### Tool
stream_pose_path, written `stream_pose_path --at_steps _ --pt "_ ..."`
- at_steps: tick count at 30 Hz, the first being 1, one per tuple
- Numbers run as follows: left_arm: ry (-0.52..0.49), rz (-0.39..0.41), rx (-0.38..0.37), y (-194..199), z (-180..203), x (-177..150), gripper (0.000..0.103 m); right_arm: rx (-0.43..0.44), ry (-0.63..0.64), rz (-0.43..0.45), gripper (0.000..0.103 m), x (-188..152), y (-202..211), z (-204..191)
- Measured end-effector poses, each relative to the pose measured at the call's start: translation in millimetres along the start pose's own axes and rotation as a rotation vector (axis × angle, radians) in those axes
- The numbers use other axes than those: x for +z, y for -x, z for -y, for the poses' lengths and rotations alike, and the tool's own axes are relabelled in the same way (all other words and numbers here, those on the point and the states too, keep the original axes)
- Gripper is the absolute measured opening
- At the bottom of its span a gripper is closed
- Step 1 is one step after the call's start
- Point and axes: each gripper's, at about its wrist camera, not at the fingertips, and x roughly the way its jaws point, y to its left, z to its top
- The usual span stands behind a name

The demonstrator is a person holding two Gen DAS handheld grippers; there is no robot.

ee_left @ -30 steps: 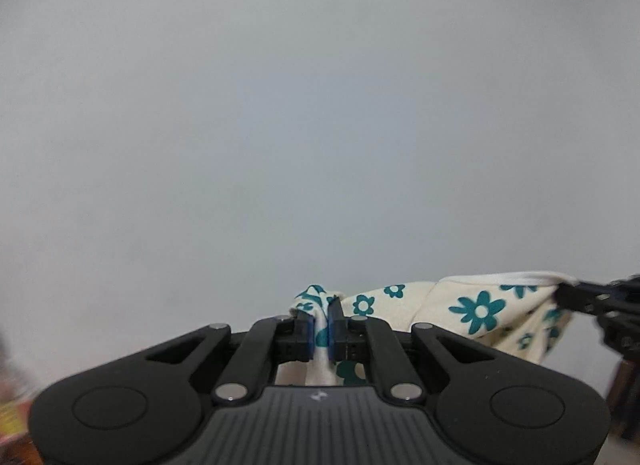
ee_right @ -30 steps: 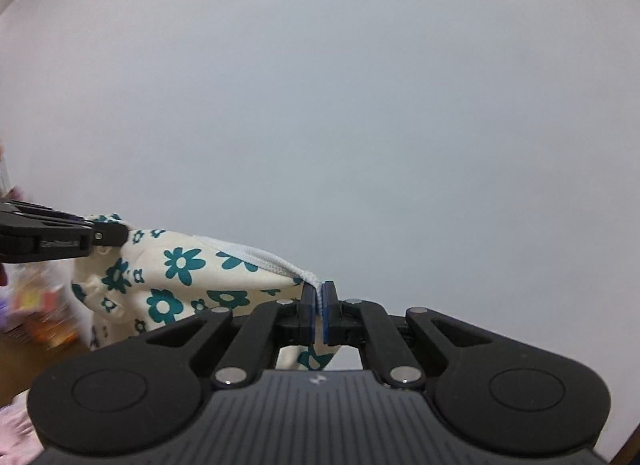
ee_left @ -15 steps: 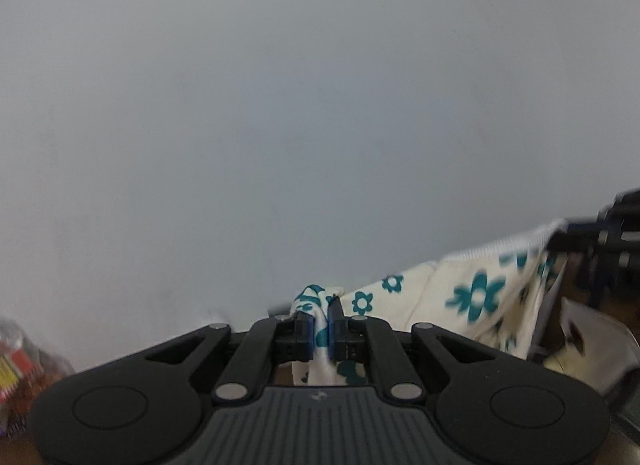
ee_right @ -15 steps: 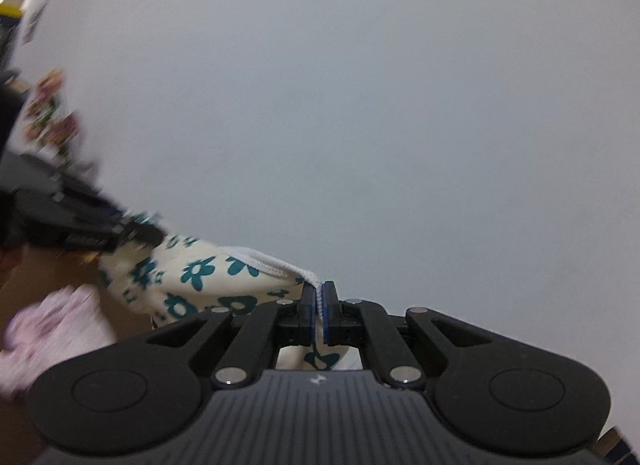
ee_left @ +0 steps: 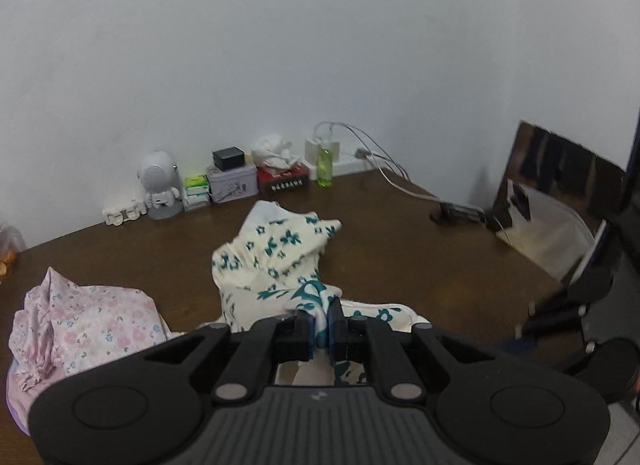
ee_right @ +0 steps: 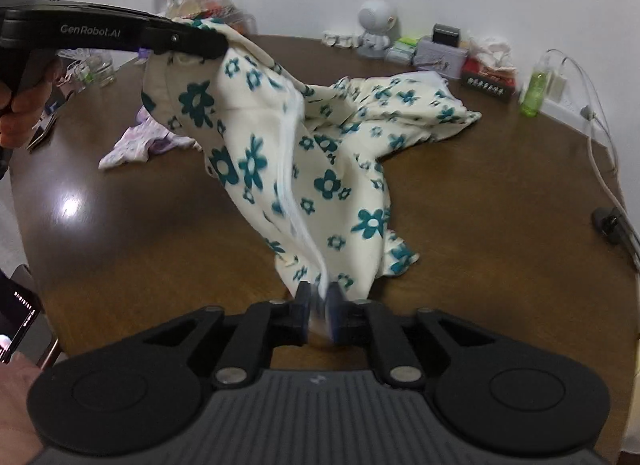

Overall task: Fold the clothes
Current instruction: 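Lift the shirt with both grippers and shake it out above the table, then lower the shirt flat onto the table and open both grippers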

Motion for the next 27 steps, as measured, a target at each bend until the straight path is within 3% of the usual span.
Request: stream_pose_path --at_steps 1,5,11,15,18,23,27 --pt "-0.009 -0.004 -0.002 1.7 0.9 -3.9 0.005 0.003 0.023 0.026 0.045 1.8 4.6 -4.6" --pt "-0.035 -0.022 -0.005 9.4 6.3 -22.8 0.005 0.004 0.140 0.097 0.049 8.9 17.1 -35.9" --pt "-0.001 -0.093 0.014 19.9 -3.9 -68.7 0.005 0.038 0.233 0.025 0.050 5.7 -3.8 -62.3" --pt "0.060 -0.160 0.047 19.3 -26.4 -100.9 0.006 0.041 0.196 -0.003 0.050 -8.6 -12.0 -56.8" --pt "0.099 -0.171 0.047 26.7 -35.3 -104.2 0.016 0.024 0.133 0.000 0.050 -14.4 -5.8 -40.1" --pt "0.043 -0.088 0.006 44.4 -20.1 -82.5 0.057 -0.019 0.070 -0.012 0.049 -17.7 -4.4 -21.2" --pt "-0.099 -0.152 -0.020 18.7 19.3 -68.5 0.058 -0.037 0.136 -0.056 0.048 -18.4 -19.0 -35.3"
